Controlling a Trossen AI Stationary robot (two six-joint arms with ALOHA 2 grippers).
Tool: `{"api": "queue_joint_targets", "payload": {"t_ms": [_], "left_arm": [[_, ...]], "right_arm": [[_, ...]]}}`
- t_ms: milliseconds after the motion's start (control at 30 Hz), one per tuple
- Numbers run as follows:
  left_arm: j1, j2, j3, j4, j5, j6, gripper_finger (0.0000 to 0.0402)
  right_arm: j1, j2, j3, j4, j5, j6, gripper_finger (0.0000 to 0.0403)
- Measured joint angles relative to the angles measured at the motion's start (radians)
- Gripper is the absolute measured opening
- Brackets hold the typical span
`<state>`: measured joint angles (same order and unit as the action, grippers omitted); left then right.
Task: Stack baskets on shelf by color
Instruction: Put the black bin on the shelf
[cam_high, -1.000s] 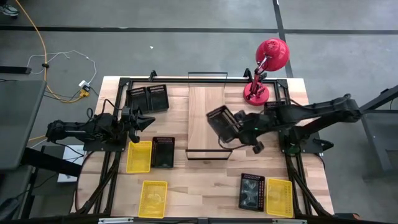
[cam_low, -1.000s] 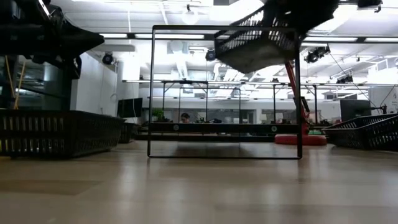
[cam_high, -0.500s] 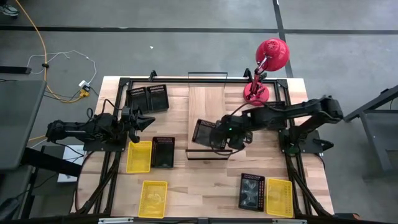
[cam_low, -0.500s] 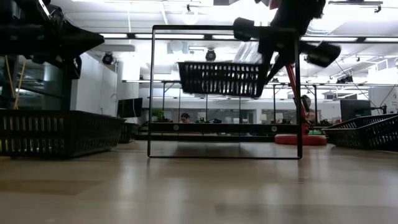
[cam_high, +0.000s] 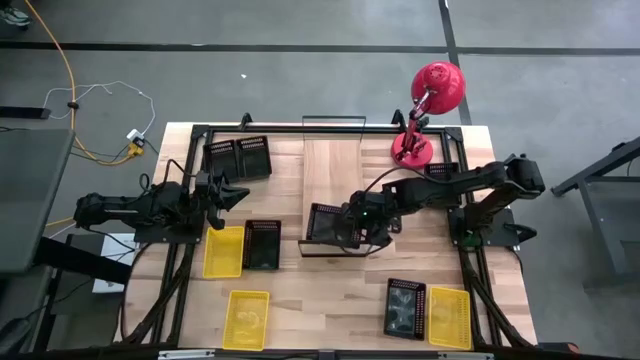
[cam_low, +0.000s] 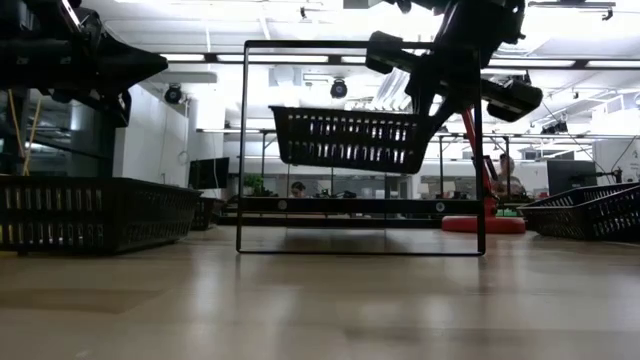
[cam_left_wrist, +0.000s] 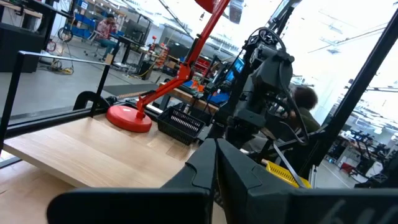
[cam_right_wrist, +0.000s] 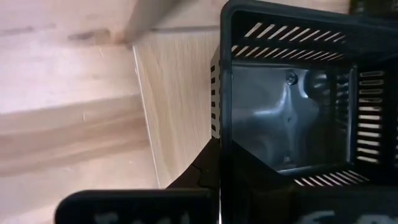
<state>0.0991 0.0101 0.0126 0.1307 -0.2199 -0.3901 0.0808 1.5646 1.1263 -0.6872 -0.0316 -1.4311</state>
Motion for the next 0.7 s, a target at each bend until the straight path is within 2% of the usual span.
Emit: {"api": "queue_joint_targets", "payload": {"t_ms": [233,700], "left_arm": [[0.0,0.0,0.0,0.0,0.0,0.0,0.0003],[0.0,0.0,0.0,0.0,0.0,0.0,0.0003]], "right_arm": [[0.005,0.0,0.0,0.0,-0.003,0.111,0.0],[0.006,0.0,0.0,0.006,-0.004,0.202,0.0001]]}}
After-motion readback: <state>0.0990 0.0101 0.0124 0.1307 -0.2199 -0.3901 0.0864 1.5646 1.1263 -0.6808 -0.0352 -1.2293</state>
